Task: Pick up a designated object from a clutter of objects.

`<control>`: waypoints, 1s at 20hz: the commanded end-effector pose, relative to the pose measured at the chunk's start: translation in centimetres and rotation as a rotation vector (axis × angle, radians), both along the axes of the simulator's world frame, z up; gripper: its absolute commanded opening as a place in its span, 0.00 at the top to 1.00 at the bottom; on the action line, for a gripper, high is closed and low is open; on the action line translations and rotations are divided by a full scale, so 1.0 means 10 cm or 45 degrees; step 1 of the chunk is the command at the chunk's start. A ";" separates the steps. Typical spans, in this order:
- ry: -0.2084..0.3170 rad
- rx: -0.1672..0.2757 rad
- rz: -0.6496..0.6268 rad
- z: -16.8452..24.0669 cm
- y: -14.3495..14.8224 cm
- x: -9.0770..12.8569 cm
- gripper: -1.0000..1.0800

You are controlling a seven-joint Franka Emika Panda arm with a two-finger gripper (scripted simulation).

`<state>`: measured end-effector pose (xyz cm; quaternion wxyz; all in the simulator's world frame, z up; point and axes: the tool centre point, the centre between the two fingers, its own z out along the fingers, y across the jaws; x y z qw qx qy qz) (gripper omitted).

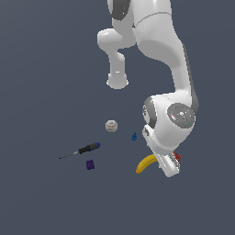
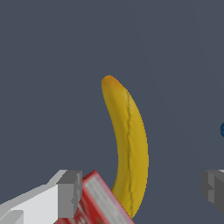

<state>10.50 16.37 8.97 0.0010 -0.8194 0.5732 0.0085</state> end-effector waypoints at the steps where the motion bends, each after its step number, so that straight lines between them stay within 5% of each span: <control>1: -0.006 -0.005 -0.051 -0.07 0.04 0.02 0.04; 20: -0.015 -0.015 -0.139 -0.40 0.12 0.04 0.04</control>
